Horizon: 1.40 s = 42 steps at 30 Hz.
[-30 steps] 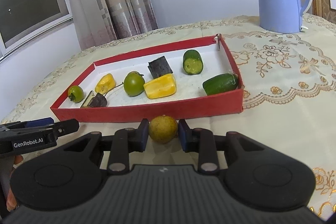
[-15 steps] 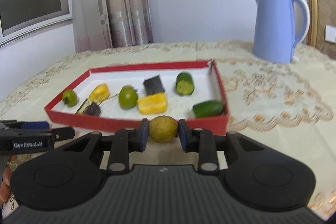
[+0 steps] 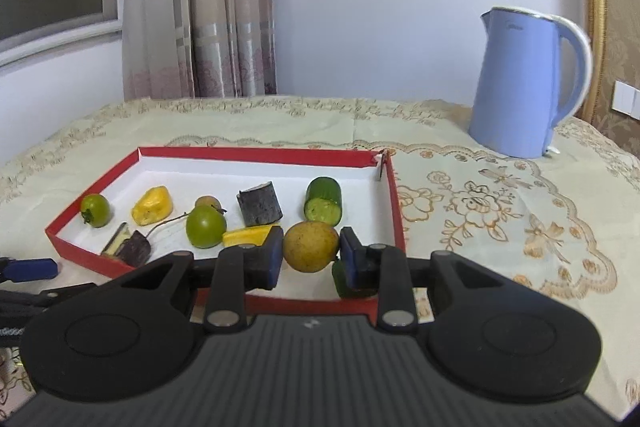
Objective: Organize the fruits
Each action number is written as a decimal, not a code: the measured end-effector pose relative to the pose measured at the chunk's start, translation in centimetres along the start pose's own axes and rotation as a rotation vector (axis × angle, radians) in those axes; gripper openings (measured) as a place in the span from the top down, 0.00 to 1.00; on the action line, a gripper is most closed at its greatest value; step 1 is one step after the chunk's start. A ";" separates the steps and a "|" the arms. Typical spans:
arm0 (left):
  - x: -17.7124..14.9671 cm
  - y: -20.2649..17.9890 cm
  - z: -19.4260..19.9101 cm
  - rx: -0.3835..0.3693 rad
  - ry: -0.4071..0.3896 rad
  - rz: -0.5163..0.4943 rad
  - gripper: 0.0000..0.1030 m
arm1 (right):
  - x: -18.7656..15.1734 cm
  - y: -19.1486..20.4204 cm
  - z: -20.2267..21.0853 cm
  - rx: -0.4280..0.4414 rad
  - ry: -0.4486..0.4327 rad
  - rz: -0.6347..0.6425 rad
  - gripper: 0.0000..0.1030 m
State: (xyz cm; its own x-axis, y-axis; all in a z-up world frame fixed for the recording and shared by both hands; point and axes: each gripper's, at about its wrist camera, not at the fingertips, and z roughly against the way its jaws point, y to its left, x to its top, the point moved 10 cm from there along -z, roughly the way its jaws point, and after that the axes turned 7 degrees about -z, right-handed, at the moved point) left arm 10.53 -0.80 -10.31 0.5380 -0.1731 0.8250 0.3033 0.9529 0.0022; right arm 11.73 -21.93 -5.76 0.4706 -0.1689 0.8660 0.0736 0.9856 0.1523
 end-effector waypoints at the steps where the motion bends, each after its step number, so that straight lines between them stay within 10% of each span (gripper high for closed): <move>1: 0.0 0.0 0.0 0.000 0.000 -0.001 0.30 | 0.2 0.0 -0.4 0.002 0.009 0.004 0.72; 25: 0.0 -0.1 -0.1 -0.013 0.002 0.002 0.28 | -0.7 0.9 -5.9 -0.070 0.131 0.117 0.71; 30: 0.0 -0.1 -0.1 -0.011 0.003 0.000 0.28 | -0.2 -0.1 -4.6 -0.100 0.059 0.063 0.23; 42: 0.0 -0.2 -0.1 0.039 0.010 -0.027 0.28 | -2.3 2.0 3.3 0.020 -0.163 -0.034 0.07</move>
State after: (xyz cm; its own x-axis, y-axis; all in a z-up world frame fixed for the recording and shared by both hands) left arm 10.53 -1.04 -10.33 0.5377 -0.2015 0.8187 0.2875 0.9566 0.0466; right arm 7.86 -19.64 -5.84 0.3194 -0.2032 0.9256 0.0685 0.9791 0.1913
